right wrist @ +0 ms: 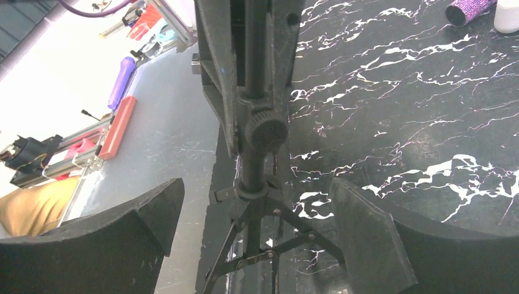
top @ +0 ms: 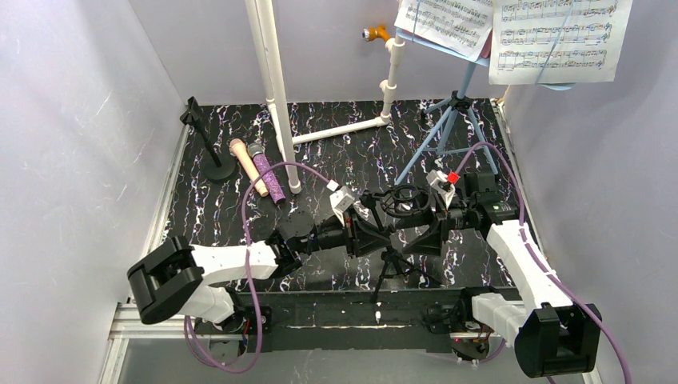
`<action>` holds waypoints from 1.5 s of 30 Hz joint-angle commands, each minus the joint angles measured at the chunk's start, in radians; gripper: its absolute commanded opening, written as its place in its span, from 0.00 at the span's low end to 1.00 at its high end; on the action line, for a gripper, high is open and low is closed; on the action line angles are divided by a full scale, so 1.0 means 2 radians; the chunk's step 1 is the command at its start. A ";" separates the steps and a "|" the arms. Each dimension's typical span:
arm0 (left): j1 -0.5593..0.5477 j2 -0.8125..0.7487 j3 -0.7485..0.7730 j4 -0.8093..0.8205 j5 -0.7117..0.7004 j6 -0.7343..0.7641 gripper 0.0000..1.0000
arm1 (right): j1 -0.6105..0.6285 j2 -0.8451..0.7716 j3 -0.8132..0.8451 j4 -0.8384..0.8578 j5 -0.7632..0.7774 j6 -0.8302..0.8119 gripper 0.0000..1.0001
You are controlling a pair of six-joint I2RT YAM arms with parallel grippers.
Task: Pack up the instrument practice props
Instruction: Unscrew the knob on the microphone stand.
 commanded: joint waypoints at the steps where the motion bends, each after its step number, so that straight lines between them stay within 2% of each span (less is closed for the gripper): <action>1: 0.002 0.028 0.030 0.109 0.017 -0.043 0.00 | -0.002 -0.008 0.026 -0.075 -0.016 -0.098 0.98; 6: 0.002 0.058 0.041 0.129 0.029 -0.061 0.00 | -0.002 -0.007 0.036 -0.057 -0.016 -0.058 0.96; 10: 0.002 0.062 0.040 0.133 0.032 -0.063 0.00 | -0.002 0.005 0.038 -0.020 -0.016 -0.001 0.80; 19: 0.002 0.073 0.043 0.136 0.043 -0.070 0.00 | -0.002 0.027 0.044 -0.007 -0.016 0.023 0.59; 22: 0.002 0.078 0.046 0.139 0.047 -0.072 0.00 | -0.002 0.027 0.043 0.001 -0.016 0.036 0.55; 27: 0.002 0.082 0.048 0.143 0.053 -0.076 0.00 | -0.002 0.033 0.044 0.007 -0.016 0.046 0.56; 30: 0.002 0.082 0.047 0.144 0.053 -0.076 0.00 | -0.002 0.034 0.045 0.007 -0.016 0.049 0.52; 34: 0.002 0.081 0.046 0.145 0.053 -0.076 0.00 | -0.002 0.032 0.041 0.015 -0.016 0.057 0.38; 39: 0.001 0.080 0.046 0.145 0.053 -0.071 0.00 | -0.002 0.026 0.039 0.027 -0.015 0.075 0.04; 42: 0.002 0.064 0.048 0.113 0.053 -0.040 0.00 | -0.005 0.033 0.036 0.073 -0.013 0.146 0.01; 45: -0.001 0.025 0.066 0.005 0.047 0.029 0.00 | -0.016 0.055 0.041 0.081 -0.012 0.198 0.01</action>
